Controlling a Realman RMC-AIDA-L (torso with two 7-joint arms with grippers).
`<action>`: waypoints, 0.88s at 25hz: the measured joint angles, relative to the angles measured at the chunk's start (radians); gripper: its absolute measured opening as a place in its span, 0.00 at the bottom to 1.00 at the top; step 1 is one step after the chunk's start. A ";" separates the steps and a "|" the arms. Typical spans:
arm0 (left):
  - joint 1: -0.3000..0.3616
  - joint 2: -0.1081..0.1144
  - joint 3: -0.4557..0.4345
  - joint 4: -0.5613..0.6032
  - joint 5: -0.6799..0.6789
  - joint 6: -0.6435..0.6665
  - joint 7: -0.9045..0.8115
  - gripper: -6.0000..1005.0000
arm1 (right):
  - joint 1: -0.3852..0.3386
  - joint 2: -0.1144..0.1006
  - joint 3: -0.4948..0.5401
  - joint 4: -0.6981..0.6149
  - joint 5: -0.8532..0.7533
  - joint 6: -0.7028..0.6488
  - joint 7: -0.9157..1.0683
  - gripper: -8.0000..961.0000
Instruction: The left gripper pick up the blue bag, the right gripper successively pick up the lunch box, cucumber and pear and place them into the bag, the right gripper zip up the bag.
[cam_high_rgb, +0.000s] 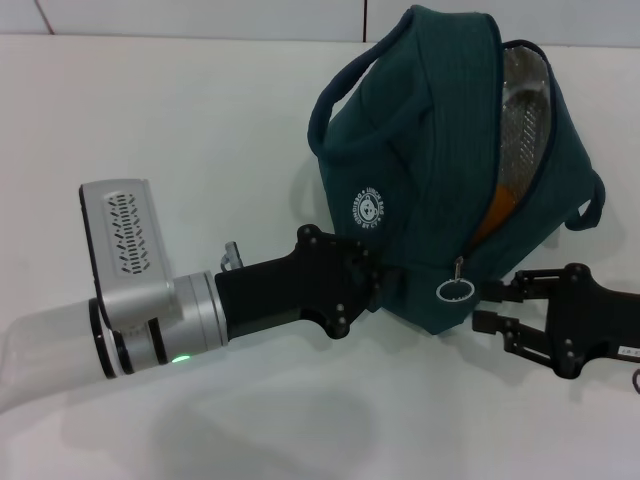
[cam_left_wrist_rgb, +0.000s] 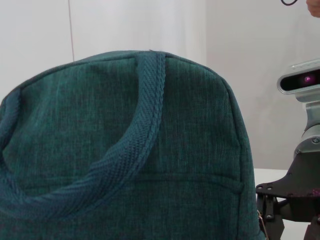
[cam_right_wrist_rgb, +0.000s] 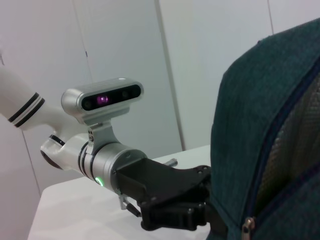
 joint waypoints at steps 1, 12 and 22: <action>0.000 0.000 0.000 0.000 0.000 0.000 0.000 0.06 | 0.002 0.000 0.000 -0.002 0.000 0.001 0.000 0.33; 0.002 0.000 -0.001 -0.001 0.000 0.000 0.001 0.06 | 0.033 0.000 0.000 -0.047 -0.003 0.072 -0.027 0.33; 0.000 0.000 -0.003 0.000 0.000 0.000 0.002 0.06 | 0.055 -0.001 0.002 -0.071 -0.059 0.078 -0.027 0.31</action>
